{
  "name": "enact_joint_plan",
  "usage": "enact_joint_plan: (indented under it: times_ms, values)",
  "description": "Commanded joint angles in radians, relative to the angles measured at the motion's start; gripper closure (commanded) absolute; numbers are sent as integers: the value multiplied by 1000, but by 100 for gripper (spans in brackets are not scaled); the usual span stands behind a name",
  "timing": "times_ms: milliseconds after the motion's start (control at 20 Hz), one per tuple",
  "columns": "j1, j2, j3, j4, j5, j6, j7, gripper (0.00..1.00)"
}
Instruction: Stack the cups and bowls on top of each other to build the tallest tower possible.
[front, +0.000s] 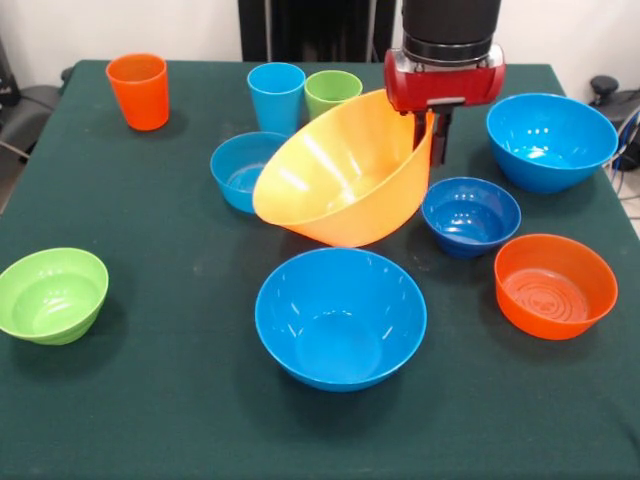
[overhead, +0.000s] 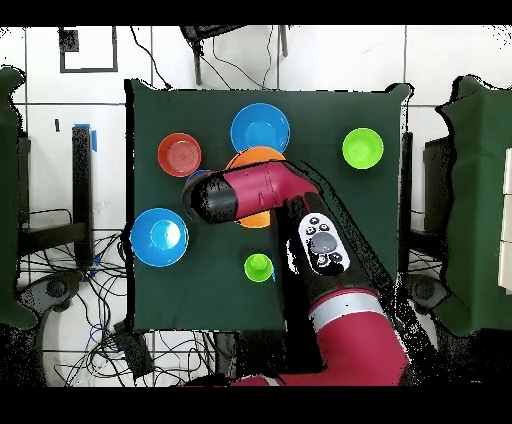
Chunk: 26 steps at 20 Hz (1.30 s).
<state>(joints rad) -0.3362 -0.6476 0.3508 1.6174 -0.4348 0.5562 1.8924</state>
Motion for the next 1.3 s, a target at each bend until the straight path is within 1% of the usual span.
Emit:
enact_joint_plan:
  times_ms: [50,150,300,500,550,700,950,1100,1300]
  values:
    - [-6,-74,106,-56,12,162,-157,100]
    - [-8,-99,117,-55,19,191,-164,100]
    - [-11,-132,128,-52,43,219,-143,100]
    - [-13,-144,141,-73,60,253,-137,100]
    - [-19,-152,143,-57,60,245,-137,100]
    - [-22,-161,148,-62,61,262,-142,100]
    - [-39,-192,158,-22,67,250,-136,100]
    - [-46,-183,164,-28,58,241,-139,100]
    - [-68,-161,165,-11,35,187,-135,100]
